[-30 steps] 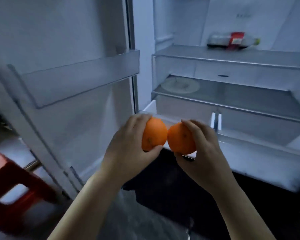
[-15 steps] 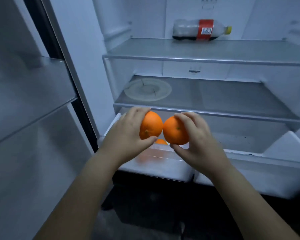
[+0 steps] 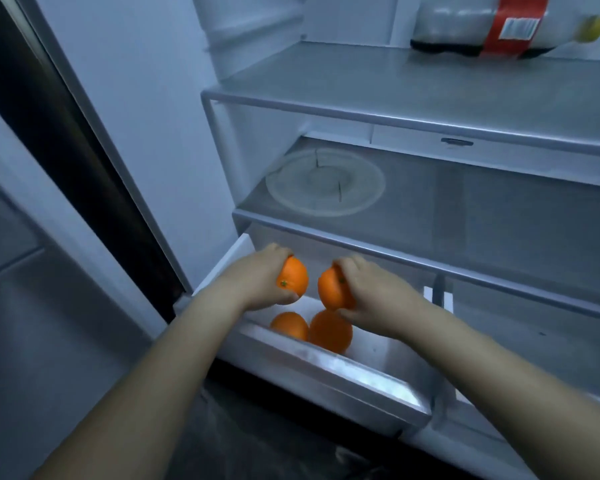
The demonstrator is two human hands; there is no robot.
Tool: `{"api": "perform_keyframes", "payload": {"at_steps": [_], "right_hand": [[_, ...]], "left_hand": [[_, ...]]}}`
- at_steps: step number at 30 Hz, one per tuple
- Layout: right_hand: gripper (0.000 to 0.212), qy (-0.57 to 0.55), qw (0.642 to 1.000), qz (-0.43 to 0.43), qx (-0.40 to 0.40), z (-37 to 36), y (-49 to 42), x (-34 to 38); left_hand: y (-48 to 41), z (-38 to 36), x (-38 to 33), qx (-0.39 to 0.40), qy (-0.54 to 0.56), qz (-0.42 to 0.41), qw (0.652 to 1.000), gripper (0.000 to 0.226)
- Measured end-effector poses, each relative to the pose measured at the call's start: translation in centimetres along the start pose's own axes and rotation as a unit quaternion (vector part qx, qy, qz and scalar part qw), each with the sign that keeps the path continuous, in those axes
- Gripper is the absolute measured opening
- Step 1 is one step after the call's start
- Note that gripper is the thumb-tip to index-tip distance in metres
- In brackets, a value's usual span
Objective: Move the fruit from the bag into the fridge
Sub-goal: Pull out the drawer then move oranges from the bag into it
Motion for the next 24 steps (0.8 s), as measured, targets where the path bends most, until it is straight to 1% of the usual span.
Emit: {"api": "perform_keyframes", "payload": {"at_steps": [2, 5, 7, 9, 10, 12, 15, 18, 24], "right_hand": [[0.061, 0.002, 1.000, 0.002, 0.028, -1.3, -2.0, 0.1], [0.060, -0.009, 0.997, 0.002, 0.075, -3.6, -4.6, 0.7], [0.059, -0.003, 0.996, -0.007, 0.089, -5.1, -6.0, 1.1], [0.062, 0.007, 0.994, -0.033, 0.103, -6.4, -7.2, 1.0], [0.067, 0.007, 0.992, -0.047, 0.114, -7.1, -7.8, 1.0], [0.076, 0.003, 0.988, -0.065, 0.140, -8.6, -8.7, 1.0], [0.074, 0.004, 0.979, -0.078, 0.189, -10.4, -9.5, 1.0], [0.077, 0.002, 0.971, -0.089, 0.224, -12.1, -9.6, 0.8], [0.080, -0.010, 0.974, -0.072, 0.216, -13.3, -9.5, 0.7]], "left_hand": [[-1.3, -1.2, 1.3, 0.047, -0.015, 0.022, 0.999, 0.074], [-2.9, -3.0, 2.8, 0.112, -0.057, 0.037, 0.991, 0.068], [-3.8, -4.2, 3.7, 0.147, -0.072, 0.045, 0.985, 0.065], [-4.6, -5.5, 5.2, 0.178, -0.079, 0.058, 0.979, 0.062], [-4.8, -6.2, 5.9, 0.192, -0.081, 0.068, 0.976, 0.059], [-5.2, -7.2, 7.3, 0.208, -0.081, 0.083, 0.971, 0.059], [-5.7, -8.5, 8.4, 0.217, -0.071, 0.088, 0.970, 0.065], [-6.0, -10.1, 9.0, 0.236, -0.063, 0.090, 0.966, 0.070], [-6.3, -11.4, 9.0, 0.244, -0.062, 0.079, 0.965, 0.065]]}}
Point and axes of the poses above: each hand's wrist, its own y-axis away from the middle knuckle, its own z-axis out of the back of the hand, x = y × z, the point moved 9 cm from there along -y, towards the middle knuckle, and after that the axes turned 15 degrees about -z, right-handed, at the moved point
